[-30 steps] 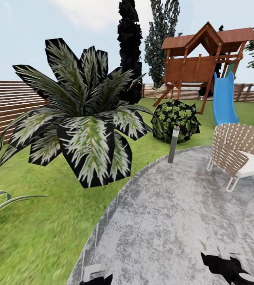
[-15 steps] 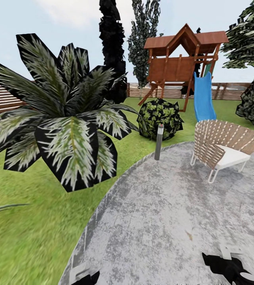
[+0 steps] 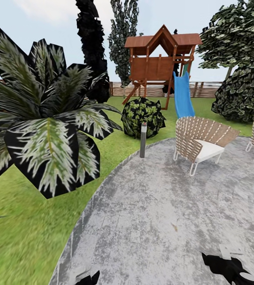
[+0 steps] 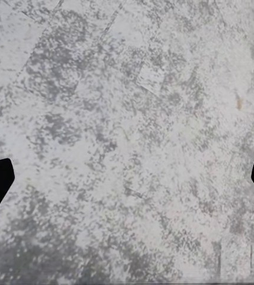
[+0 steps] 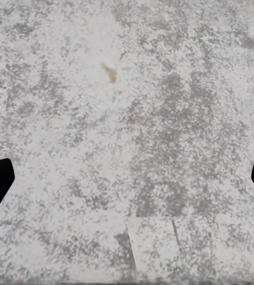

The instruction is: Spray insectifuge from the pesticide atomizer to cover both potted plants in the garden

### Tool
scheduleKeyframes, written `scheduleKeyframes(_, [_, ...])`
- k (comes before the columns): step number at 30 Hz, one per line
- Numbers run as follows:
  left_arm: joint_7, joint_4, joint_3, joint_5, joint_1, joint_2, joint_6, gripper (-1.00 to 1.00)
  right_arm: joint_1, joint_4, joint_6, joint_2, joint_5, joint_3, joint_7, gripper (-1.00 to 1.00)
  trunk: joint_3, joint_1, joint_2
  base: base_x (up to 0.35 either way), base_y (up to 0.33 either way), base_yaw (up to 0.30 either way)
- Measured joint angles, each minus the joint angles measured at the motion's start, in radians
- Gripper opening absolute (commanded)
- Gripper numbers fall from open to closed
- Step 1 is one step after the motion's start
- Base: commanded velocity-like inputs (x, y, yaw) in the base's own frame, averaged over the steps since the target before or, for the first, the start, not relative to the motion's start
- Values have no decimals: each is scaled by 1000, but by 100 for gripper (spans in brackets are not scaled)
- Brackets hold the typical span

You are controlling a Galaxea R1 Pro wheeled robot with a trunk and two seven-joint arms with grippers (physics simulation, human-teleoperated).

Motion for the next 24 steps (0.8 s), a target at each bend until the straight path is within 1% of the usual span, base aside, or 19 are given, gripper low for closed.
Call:
scheduleKeyframes(3, [0, 18, -1, 0, 0, 0, -28, 100, 0, 0, 0, 0, 0, 0, 0, 100, -1, 0, 0, -15, -4, -276])
scheduleKeyframes(6, [0, 22, -1, 0, 0, -1, -37, 100, 0, 0, 0, 0, 0, -1, 0, 100, -3, 0, 0, -135, -51, -276])
scheduleKeyframes(11, [0, 24, -1, -1, 0, -1, -35, 100, -1, 0, 0, -1, 0, -1, 0, 100, -5, 0, 0, -258, -169, -276])
scheduleKeyframes(15, [0, 30, -1, -2, 0, -1, -39, 100, -3, -3, 1, -4, 0, 6, 0, 100, -6, 0, 0, -280, -206, -110])
scheduleKeyframes(16, [0, 36, -1, -2, 0, -1, -40, 100, -4, -4, 0, -5, 0, 15, 1, 100, -6, 0, 0, -281, -207, -32])
scheduleKeyframes(17, [0, 44, -1, -2, 0, -2, -43, 100, -7, -5, 2, -6, -1, 32, 1, 100, -6, 0, 0, -281, -207, -20])
scheduleKeyframes(19, [0, 59, 0, -1, 0, -2, -55, 100, -16, -6, 25, -9, -1, 76, 1, 100, -6, 0, 0, -197, -146, -9])
scheduleKeyframes(20, [0, 64, 2, 3, 0, -2, -86, 100, -39, -11, 89, -13, 0, 101, 0, 100, -6, 0, 0, -74, -54, -3])
scheduleKeyframes(21, [0, 63, 2, 4, 0, -1, -96, 100, -47, -14, 103, -14, 0, 106, 0, 100, -6, 0, 0, -47, -35, -2])
scheduleKeyframes(23, [0, 64, 3, 5, 0, -1, -107, 100, -56, -19, 99, -18, 0, 103, -1, 100, -6, 0, 0, -25, -18, -1])
scheduleKeyframes(24, [0, 65, 4, 5, 0, -1, -109, 100, -59, -22, 93, -28, 0, 96, -1, 100, -6, 0, 0, -12, -9, 0])
